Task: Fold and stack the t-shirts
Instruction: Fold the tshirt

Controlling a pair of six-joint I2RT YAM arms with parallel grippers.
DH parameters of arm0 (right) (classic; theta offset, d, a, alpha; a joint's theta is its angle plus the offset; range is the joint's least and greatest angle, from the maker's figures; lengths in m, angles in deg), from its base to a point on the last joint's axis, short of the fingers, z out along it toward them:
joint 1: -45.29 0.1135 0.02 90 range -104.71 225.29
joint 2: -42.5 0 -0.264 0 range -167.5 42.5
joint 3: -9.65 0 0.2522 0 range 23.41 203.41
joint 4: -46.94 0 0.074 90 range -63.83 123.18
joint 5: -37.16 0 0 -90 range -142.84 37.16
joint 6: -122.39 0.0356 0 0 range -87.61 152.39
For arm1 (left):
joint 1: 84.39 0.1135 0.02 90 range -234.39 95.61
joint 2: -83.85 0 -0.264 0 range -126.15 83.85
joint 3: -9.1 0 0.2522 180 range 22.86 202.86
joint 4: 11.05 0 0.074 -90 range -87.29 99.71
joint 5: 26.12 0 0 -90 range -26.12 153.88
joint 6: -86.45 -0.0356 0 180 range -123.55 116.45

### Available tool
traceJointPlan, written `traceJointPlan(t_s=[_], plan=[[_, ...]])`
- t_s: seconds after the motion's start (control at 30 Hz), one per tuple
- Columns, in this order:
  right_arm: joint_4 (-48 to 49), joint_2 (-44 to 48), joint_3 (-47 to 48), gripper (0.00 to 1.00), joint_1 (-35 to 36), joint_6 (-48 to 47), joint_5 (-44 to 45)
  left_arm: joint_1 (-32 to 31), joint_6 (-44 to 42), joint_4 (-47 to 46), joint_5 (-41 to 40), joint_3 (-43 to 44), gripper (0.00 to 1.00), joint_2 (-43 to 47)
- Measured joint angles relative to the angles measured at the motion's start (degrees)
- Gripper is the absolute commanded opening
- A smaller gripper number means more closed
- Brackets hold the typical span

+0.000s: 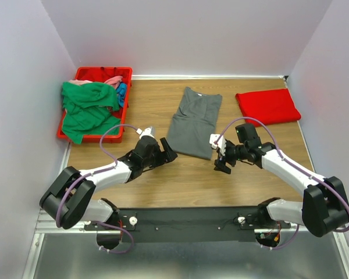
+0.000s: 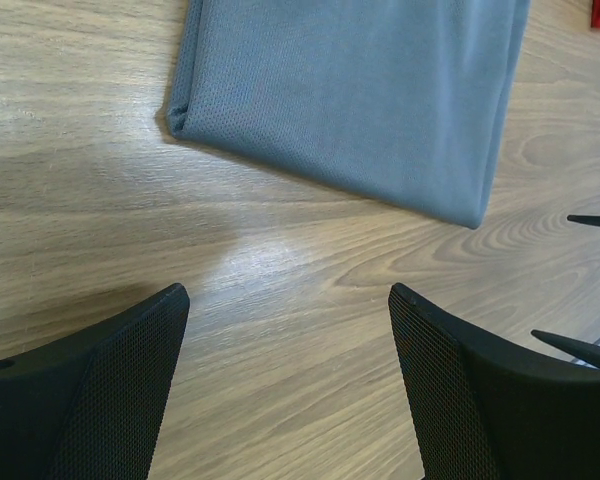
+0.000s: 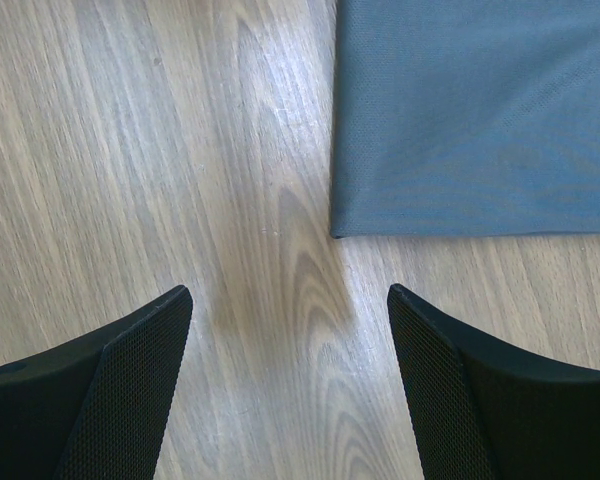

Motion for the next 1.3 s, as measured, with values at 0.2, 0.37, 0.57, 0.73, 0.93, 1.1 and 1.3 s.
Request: traceJointPlan(t_s=[0.2, 0.37, 0.57, 0.73, 0.93, 1.1, 1.3], plan=[[0.09, -0.04, -0.04, 0.86, 0.0, -0.35, -0.02, 0.0, 0.04, -0.33, 0.0, 0.0, 0.88, -0.57], [0.09, -0.07, -0.2, 0.86, 0.0, -0.81, -0.07, 0.0, 0.07, -0.68, -0.04, 0.0, 0.89, -0.55], [0.09, -0.35, -0.28, 0.86, 0.0, -1.03, -0.09, 0.0, 0.44, -0.92, -0.61, 0.0, 0.88, -0.55], [0.09, -0.37, -0.33, 0.86, 0.0, -1.03, -0.09, 0.0, 0.5, -1.18, -1.16, 0.0, 0.88, -0.57], [0.09, -0.52, -0.39, 0.86, 0.0, -1.05, -0.09, 0.0, 0.48, -1.51, -1.31, 0.02, 0.88, -1.38], [0.11, -0.59, -0.42, 0.86, 0.0, -1.07, -0.09, 0.02, 0.48, -1.51, -1.31, 0.44, 0.88, -2.71], [0.11, -0.66, -0.48, 0.85, 0.0, -1.31, -0.09, 0.2, 0.46, -1.99, -1.31, 0.94, 0.88, -3.15]])
